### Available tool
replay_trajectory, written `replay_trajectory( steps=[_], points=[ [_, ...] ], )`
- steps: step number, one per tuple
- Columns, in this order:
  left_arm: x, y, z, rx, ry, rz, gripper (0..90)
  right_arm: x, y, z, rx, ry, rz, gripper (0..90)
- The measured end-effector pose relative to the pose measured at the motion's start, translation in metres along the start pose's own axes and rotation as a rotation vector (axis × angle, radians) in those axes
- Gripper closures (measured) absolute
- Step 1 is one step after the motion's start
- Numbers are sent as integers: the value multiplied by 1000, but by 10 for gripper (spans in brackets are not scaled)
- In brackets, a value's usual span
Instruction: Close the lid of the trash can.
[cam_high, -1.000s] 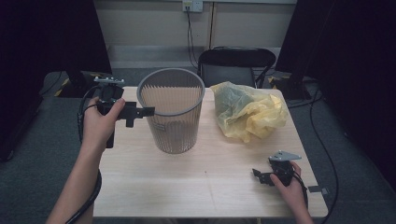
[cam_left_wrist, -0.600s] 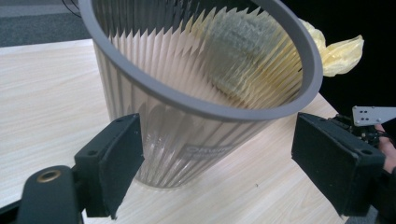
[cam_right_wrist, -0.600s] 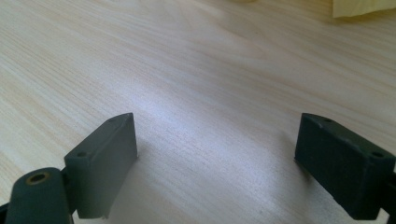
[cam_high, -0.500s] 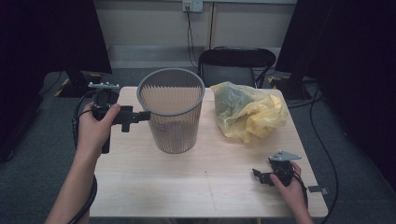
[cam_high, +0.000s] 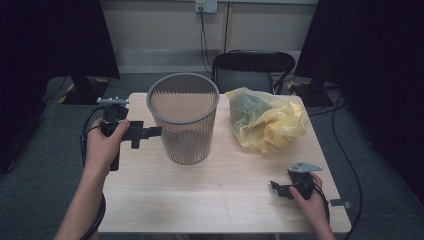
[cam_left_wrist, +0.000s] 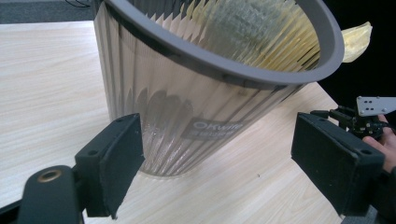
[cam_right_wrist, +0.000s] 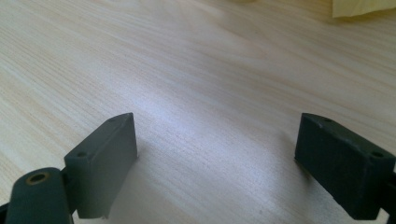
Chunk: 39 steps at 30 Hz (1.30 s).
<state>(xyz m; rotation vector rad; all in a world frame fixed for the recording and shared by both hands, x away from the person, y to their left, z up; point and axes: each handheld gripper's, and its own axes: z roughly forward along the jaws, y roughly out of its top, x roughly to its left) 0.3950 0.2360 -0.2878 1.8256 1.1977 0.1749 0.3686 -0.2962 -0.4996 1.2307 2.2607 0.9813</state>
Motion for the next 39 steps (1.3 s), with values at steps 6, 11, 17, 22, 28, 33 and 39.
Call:
replay_trajectory(
  steps=[6, 11, 17, 22, 28, 33, 39],
  points=[
    [2, -3, -2, -4, 2, -1, 165, 0, 0, 0, 0, 0, 0, 120],
    [3, -6, -1, -1, 3, -1, 165, 0, 0, 0, 0, 0, -1, 120],
    [5, -10, 1, 3, 0, -3, 168, 0, 0, 0, 1, 0, 1, 121],
    [7, -14, 2, 3, 2, -5, 168, 0, 0, 0, 1, 0, 0, 120],
    [9, -19, 6, 10, 1, -9, 169, 0, 0, 0, 2, -1, 0, 121],
    [12, -23, 9, 13, -1, -9, 169, 0, 0, 0, 1, -1, 0, 121],
    [13, -27, 11, 21, 6, -6, 171, 0, 0, 0, 1, -2, 1, 121]
  ],
)
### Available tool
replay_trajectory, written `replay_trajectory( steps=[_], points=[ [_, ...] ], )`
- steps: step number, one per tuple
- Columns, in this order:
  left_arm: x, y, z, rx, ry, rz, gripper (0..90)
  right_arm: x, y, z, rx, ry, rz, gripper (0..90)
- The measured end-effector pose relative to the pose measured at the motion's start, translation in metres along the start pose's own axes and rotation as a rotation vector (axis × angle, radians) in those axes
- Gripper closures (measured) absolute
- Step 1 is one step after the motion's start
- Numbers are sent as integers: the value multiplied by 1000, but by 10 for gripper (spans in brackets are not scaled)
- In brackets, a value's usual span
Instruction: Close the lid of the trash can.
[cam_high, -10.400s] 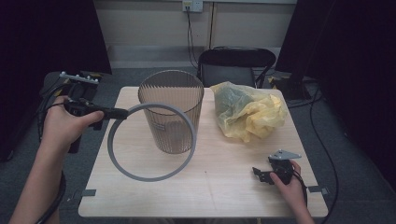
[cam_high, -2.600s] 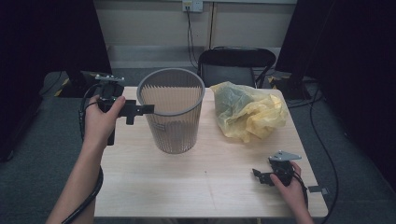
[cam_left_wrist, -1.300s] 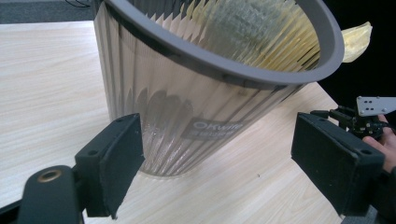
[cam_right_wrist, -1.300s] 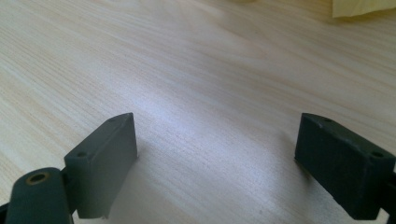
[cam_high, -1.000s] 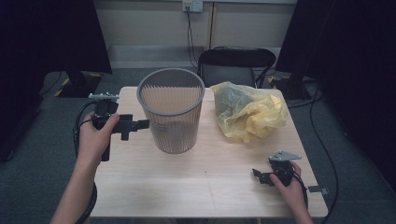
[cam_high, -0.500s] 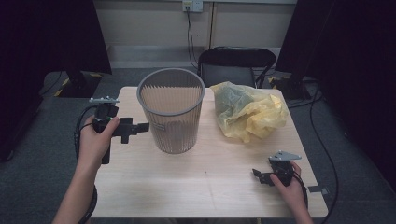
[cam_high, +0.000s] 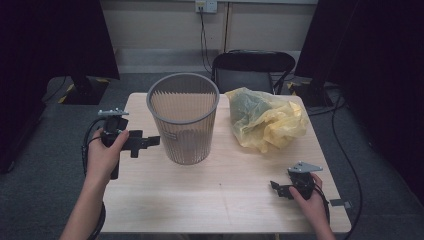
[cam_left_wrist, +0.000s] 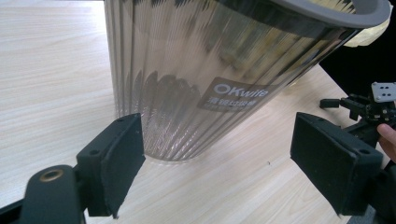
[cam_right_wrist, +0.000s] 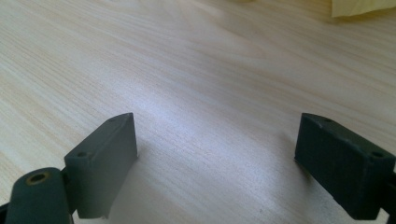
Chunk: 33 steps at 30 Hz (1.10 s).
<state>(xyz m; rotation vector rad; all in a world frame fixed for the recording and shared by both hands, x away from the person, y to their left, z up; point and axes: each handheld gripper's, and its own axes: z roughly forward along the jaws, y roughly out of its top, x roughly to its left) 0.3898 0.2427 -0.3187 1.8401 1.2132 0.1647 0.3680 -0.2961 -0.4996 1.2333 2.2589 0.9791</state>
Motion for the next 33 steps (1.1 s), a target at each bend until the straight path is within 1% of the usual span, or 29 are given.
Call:
replay_trajectory(
  steps=[2, 6, 18, 30, 33],
  points=[
    [0, -1, 1, -7, -6, -4, 170, 0, 0, 0, 0, 0, 0, 121],
    [0, -4, 3, 2, -13, -2, 170, 0, 0, 0, 0, 0, 0, 121],
    [5, -15, 10, 14, -12, -7, 171, 0, 0, 0, 0, 0, 1, 121],
    [8, -26, 15, 22, -26, -16, 172, 0, 0, 0, 2, -1, 4, 120],
    [9, -27, 16, 25, -21, -12, 172, 0, 0, 0, 1, -1, 4, 121]
  ],
)
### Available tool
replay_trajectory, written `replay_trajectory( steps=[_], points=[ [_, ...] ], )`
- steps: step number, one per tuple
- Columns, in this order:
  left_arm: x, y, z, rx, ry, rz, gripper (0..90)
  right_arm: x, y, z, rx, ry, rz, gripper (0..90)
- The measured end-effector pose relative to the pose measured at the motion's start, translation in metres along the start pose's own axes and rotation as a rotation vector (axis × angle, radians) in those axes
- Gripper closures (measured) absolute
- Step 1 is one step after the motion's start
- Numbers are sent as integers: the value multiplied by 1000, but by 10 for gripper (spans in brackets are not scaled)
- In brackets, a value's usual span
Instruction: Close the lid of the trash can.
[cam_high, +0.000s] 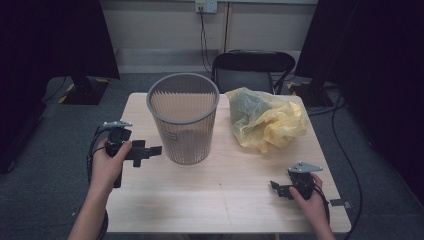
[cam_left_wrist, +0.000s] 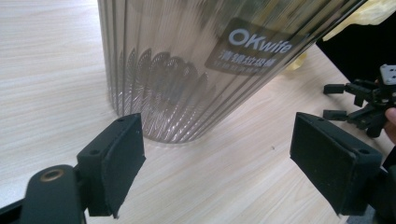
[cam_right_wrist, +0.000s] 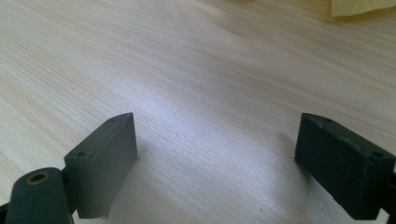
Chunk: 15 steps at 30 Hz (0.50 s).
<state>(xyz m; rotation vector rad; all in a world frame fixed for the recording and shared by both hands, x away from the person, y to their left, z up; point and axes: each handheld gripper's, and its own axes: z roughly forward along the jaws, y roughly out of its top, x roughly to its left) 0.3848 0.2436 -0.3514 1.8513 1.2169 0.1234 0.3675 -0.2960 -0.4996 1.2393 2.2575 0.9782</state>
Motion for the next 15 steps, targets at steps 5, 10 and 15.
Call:
replay_trajectory(
  steps=[5, 10, 15],
  points=[
    [1, -3, 1, 3, 1, -4, 172, 0, 0, 0, 0, 0, 0, 121],
    [2, -7, 3, 7, 3, -6, 172, 0, 0, 0, 0, 0, 0, 121],
    [4, -10, 4, 9, 4, -9, 174, 0, 0, 0, 0, 0, 0, 121]
  ],
)
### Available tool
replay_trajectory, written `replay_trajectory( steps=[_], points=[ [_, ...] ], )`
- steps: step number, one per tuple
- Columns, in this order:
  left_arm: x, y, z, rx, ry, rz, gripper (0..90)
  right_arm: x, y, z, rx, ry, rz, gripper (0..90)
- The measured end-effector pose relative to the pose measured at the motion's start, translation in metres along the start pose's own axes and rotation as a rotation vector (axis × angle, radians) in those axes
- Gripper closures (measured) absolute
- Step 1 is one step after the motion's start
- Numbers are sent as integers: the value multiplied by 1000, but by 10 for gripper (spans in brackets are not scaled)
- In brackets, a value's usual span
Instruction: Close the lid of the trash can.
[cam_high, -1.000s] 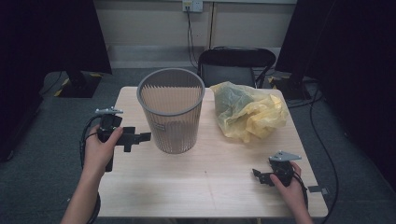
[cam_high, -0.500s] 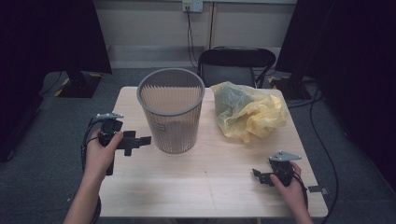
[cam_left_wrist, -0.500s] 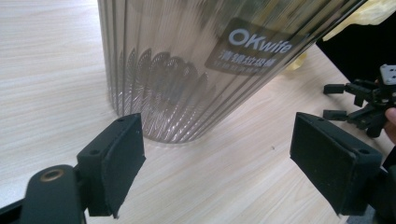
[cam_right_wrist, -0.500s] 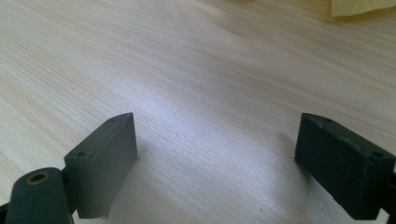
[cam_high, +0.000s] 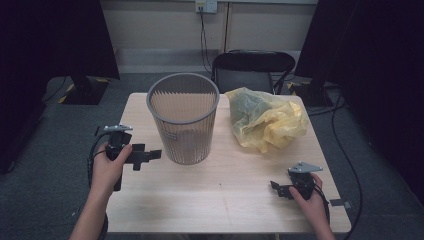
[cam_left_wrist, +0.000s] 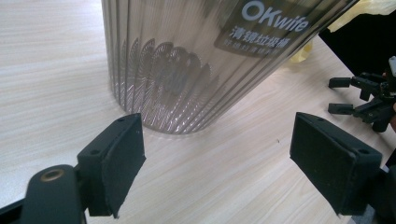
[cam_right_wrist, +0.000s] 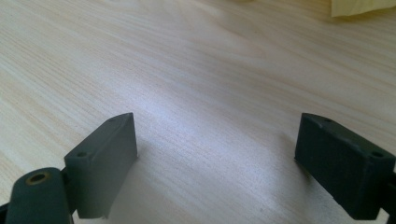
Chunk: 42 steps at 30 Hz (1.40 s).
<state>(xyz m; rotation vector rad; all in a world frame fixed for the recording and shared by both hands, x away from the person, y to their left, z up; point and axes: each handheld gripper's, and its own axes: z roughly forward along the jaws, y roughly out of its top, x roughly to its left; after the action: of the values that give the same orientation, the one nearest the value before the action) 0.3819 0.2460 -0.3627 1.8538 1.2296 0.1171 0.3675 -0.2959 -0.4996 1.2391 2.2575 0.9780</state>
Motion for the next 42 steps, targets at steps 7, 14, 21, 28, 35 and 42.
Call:
replay_trajectory(
  steps=[7, 14, 21, 28, 35, 42],
  points=[
    [2, -4, 1, 2, 7, 2, 178, 0, 0, 0, 0, 0, 0, 121],
    [3, -7, 0, 4, 11, 5, 179, 0, 0, 0, 0, 0, 0, 121],
    [7, -12, 2, 15, 19, 3, 179, 0, 0, 0, 0, 0, 0, 120],
    [9, -16, 4, 21, 18, 2, 178, 0, 0, 0, 0, 0, 0, 120],
    [10, -21, 6, 20, 13, -5, 179, 0, 0, 0, 0, 0, 0, 120],
    [13, -25, 8, 28, 12, -8, 179, 0, 0, 0, 0, 0, 0, 120]
  ],
)
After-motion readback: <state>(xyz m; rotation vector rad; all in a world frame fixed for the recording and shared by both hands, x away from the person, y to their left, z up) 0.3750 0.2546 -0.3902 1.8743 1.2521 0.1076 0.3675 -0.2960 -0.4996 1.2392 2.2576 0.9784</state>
